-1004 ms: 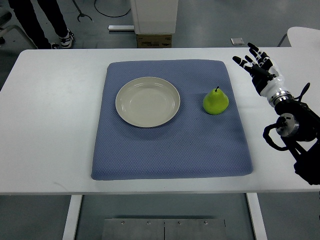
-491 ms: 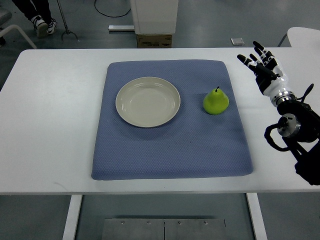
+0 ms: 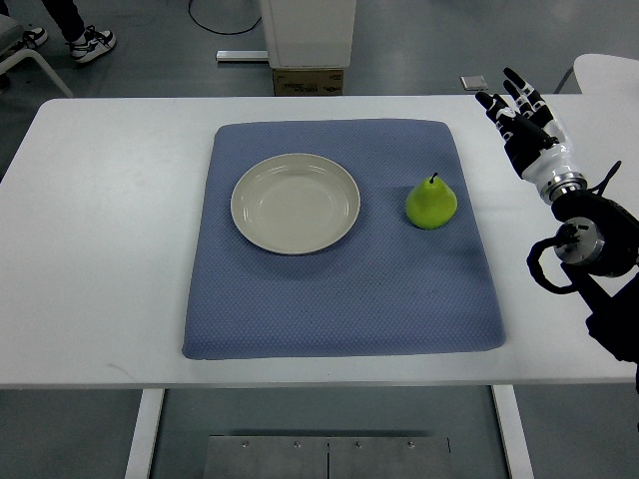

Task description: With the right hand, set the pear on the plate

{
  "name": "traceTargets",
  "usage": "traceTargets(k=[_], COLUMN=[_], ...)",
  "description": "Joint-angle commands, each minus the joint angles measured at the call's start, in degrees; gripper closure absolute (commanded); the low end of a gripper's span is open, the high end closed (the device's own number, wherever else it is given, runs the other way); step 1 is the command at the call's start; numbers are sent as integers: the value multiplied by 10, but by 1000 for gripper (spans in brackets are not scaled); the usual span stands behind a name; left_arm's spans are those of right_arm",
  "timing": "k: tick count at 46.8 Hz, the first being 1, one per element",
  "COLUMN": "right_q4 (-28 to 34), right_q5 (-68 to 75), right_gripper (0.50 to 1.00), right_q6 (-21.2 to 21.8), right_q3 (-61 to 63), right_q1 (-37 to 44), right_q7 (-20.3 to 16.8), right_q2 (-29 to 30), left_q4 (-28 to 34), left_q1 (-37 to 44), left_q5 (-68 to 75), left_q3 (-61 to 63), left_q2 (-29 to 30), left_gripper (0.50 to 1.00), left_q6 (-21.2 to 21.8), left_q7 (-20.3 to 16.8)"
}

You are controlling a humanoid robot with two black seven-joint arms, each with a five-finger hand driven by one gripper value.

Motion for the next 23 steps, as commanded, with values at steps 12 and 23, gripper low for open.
traceTargets(k=[12, 23], right_q4=[-1, 0], right_q5=[0, -1], right_gripper=[500, 500], right_q6=[-1, 8], right_q3=[-1, -8], right_q1=[2, 1], right_q7=[45, 60], right_q2=[2, -4], left_q4=[0, 0], left_q1=[0, 0], left_q5=[0, 0], left_q3=[0, 0], left_q2=[0, 0], left_gripper=[500, 500], left_q6=[0, 0], left_q7=[0, 0])
